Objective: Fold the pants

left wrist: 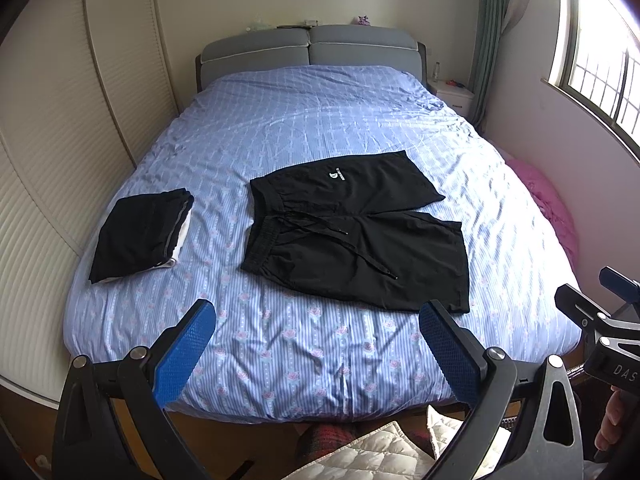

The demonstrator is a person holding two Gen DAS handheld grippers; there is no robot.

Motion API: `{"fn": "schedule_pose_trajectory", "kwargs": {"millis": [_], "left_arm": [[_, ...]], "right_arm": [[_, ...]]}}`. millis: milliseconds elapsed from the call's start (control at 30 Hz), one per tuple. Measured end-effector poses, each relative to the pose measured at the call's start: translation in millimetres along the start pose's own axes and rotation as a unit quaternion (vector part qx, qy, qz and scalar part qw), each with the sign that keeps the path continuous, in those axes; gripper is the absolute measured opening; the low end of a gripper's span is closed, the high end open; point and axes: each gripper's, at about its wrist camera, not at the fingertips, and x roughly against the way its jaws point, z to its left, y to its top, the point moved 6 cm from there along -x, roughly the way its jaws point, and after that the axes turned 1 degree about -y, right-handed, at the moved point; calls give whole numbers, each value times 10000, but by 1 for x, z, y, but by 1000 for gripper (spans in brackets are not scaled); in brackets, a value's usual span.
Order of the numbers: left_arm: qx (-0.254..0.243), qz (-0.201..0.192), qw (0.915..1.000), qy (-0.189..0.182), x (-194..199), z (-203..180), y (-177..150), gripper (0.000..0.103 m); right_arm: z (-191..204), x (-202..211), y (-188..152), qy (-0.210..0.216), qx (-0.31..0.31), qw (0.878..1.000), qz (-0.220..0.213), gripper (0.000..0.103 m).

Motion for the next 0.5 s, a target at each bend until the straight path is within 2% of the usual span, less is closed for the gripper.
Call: {"fn": "schedule_pose_trajectory", "kwargs": {"millis": [500], "left_arm": [[-6,-32,10000,-25,3,-2,1,103]], "right_arm": [[0,2,0,-15,1,10000,-6,102]]}}
